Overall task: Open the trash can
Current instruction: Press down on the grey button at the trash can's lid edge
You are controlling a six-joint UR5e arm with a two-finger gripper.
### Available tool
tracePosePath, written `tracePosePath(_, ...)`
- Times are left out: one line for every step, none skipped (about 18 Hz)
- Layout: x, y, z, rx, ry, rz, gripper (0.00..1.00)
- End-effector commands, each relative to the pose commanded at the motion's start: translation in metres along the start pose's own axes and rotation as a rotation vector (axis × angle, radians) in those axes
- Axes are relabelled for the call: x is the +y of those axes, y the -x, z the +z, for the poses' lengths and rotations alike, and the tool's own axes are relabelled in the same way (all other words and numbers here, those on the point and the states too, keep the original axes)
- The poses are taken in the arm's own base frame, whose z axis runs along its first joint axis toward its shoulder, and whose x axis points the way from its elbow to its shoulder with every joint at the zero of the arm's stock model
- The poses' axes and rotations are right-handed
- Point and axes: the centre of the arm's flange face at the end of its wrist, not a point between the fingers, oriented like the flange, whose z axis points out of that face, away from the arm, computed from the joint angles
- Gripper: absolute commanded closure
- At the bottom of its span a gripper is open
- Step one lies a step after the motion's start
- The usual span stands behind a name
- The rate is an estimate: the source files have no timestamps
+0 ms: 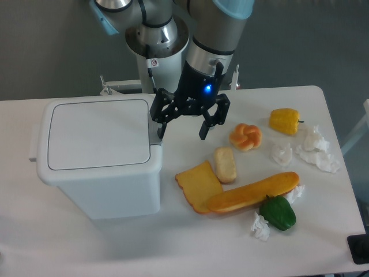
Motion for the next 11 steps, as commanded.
tracePosePath(-0.0005,-0.0002,-0.0008,-0.001,-0.003,0.003,0.00)
tracePosePath(-0.0006,-0.0004,-0.0008,0.001,-0.003,0.003,0.00)
tracePosePath(-0.0009,0.0001,-0.0001,0.001,-0.003,0.004,0.00)
tracePosePath(-0.0009,0.0001,-0.0001,0.001,-0.003,0.004,0.00)
tracePosePath(-0.0009,0.0001,-0.0001,0.001,-0.003,0.006,0.00)
tracePosePath(-0.0011,0.0005,0.0007,0.001,-0.002,0.005,0.00)
tracePosePath(-0.0009,0.0001,-0.0001,0.001,-0.003,0.006,0.00)
tracePosePath(-0.0012,0.0005,0.0006,0.001,-0.003,0.007,0.00)
tracePosePath(-0.0013,0.0005,0.0006,0.001,-0.003,0.007,0.00)
tracePosePath(-0.0011,0.0014,0.0005,0.001,-0.002,0.005,0.00)
tracePosePath(-0.0013,0.0013,0.0003,0.000,-0.004,0.006,0.00)
